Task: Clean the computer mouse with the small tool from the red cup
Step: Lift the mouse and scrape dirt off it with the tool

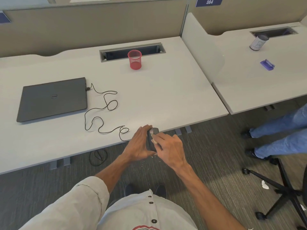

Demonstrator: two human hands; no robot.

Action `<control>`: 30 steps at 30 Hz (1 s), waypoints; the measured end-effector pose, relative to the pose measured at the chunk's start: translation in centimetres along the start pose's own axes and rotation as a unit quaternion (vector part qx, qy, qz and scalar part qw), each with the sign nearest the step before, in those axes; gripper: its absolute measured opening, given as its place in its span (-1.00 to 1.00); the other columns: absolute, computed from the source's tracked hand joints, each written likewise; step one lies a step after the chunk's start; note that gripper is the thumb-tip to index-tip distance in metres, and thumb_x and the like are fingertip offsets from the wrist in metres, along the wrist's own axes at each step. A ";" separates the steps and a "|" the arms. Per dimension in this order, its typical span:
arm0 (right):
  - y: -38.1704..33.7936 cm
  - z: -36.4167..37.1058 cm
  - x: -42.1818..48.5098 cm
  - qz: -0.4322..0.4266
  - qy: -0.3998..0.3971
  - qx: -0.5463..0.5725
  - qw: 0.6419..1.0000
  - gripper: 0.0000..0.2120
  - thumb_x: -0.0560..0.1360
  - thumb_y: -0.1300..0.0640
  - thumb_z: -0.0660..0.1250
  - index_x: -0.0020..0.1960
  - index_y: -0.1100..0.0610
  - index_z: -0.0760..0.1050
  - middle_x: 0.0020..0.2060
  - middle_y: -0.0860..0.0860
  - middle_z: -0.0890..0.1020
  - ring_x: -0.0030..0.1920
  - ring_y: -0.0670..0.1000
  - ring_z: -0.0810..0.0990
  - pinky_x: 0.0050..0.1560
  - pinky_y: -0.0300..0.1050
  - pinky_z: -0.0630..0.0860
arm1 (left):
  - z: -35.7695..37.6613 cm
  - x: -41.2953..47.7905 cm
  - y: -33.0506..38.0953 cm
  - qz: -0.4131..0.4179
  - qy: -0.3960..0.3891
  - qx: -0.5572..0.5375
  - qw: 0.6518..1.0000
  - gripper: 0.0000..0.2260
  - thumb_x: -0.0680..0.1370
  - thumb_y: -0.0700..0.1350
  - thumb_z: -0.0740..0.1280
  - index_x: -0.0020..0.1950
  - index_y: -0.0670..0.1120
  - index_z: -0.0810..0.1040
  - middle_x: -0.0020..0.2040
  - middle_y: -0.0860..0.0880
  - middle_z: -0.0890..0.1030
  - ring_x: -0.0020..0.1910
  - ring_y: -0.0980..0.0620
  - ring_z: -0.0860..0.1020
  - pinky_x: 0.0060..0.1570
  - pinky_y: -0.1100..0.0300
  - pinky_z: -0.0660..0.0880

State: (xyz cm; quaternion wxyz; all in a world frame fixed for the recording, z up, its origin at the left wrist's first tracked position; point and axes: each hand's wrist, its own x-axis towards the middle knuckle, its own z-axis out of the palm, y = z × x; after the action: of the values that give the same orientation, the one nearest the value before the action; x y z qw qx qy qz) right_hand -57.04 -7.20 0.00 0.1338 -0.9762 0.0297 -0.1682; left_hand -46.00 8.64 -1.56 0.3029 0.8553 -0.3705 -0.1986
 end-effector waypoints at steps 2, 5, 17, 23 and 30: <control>-0.2 0.1 -0.3 -0.012 -0.018 0.004 1.000 -0.81 0.63 0.06 0.43 0.19 0.02 0.76 0.02 -0.08 0.80 -0.12 -0.03 0.75 -0.20 -0.07 0.50 | 0.0 0.0 -0.1 -0.003 -0.003 0.008 1.000 -0.01 0.41 0.08 0.67 0.67 -0.18 0.22 0.57 -0.11 0.42 0.54 -0.09 0.43 0.65 -0.14 0.33; -0.1 -0.1 -0.5 -0.022 -0.039 0.022 0.999 -0.81 0.65 0.01 0.36 0.06 0.00 0.76 -0.10 -0.11 0.77 -0.20 -0.04 0.69 -0.21 -0.09 0.39 | 0.2 -0.1 -0.2 -0.007 -0.007 0.010 1.000 -0.02 0.43 0.07 0.67 0.67 -0.20 0.23 0.57 -0.12 0.42 0.53 -0.11 0.45 0.65 -0.14 0.33; 1.5 -0.8 1.2 -0.027 -0.003 0.039 0.999 -0.74 0.64 0.06 0.51 0.33 -0.03 0.73 0.12 -0.14 0.80 -0.10 -0.08 0.74 -0.16 -0.20 0.28 | 0.1 0.3 -0.5 -0.024 -0.011 0.001 1.000 0.09 0.36 0.14 0.73 0.70 -0.16 0.20 0.62 -0.09 0.38 0.62 -0.09 0.36 0.68 -0.08 0.31; 1.7 -0.7 0.9 -0.063 -0.063 0.009 0.996 -0.78 0.64 0.07 0.51 0.28 0.00 0.75 0.06 -0.10 0.80 -0.12 -0.03 0.75 -0.13 -0.13 0.30 | -0.1 0.7 -0.3 -0.026 0.000 0.002 1.000 0.07 0.37 0.13 0.72 0.68 -0.16 0.21 0.60 -0.10 0.39 0.58 -0.09 0.39 0.65 -0.09 0.34; 2.3 -1.3 0.2 -0.045 -0.129 0.044 0.990 -0.87 0.66 0.04 0.39 0.09 -0.06 0.72 -0.10 -0.14 0.75 -0.16 -0.05 0.67 -0.08 -0.07 0.32 | -0.3 1.2 -0.1 -0.029 0.019 -0.005 0.999 0.02 0.41 0.16 0.70 0.67 -0.18 0.23 0.54 -0.11 0.43 0.49 -0.09 0.44 0.57 -0.07 0.41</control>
State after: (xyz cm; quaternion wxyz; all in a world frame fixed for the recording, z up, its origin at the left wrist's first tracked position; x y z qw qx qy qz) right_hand -57.30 -9.75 0.61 0.1717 -0.9832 -0.0391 -0.0477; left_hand -44.98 7.95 -1.52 0.3081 0.8680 -0.3387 -0.1924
